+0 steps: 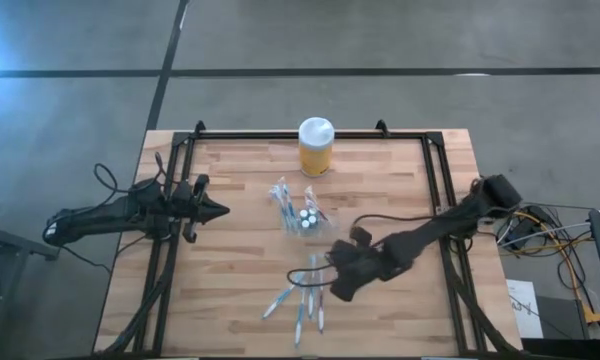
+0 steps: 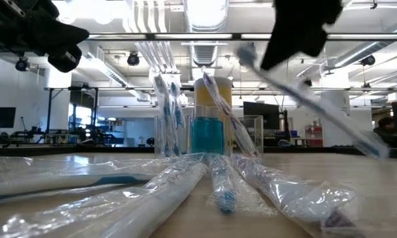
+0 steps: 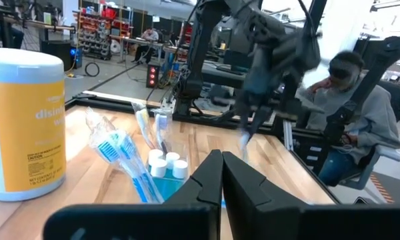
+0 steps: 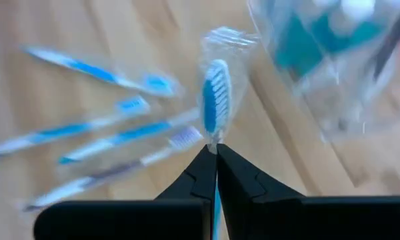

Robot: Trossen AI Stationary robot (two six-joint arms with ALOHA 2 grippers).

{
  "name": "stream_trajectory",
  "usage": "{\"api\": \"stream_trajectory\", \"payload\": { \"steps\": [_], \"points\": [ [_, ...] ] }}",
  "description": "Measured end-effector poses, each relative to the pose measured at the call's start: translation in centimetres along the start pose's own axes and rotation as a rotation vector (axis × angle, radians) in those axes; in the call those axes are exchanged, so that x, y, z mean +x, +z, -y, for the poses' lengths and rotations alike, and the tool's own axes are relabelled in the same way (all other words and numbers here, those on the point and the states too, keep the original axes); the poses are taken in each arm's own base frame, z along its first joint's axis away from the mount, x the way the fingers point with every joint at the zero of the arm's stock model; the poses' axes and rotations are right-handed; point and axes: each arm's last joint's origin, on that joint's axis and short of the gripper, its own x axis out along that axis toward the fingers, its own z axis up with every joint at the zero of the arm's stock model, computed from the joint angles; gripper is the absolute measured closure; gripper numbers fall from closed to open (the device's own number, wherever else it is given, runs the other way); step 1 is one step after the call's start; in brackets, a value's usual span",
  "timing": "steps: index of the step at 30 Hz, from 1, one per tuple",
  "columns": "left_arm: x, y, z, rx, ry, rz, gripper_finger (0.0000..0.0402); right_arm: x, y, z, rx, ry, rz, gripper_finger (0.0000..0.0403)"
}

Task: Pick & Place toothbrushing station
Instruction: Put the blue toothbrush into the transparent organizer

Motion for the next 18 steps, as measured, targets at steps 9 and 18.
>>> {"api": "stream_trajectory", "payload": {
  "steps": [9, 18],
  "points": [
    [0.0, 0.2, 0.0, 0.005, -0.005, 0.024, 0.0394, -7.2, -0.9, 1.4, -0.169, 0.232, 0.459, 0.0395],
    [0.0, 0.2, 0.0, -0.016, -0.005, 0.025, 0.0392, -9.8, -3.4, 7.9, -0.194, 0.351, 0.809, 0.0395]
  ]
}}
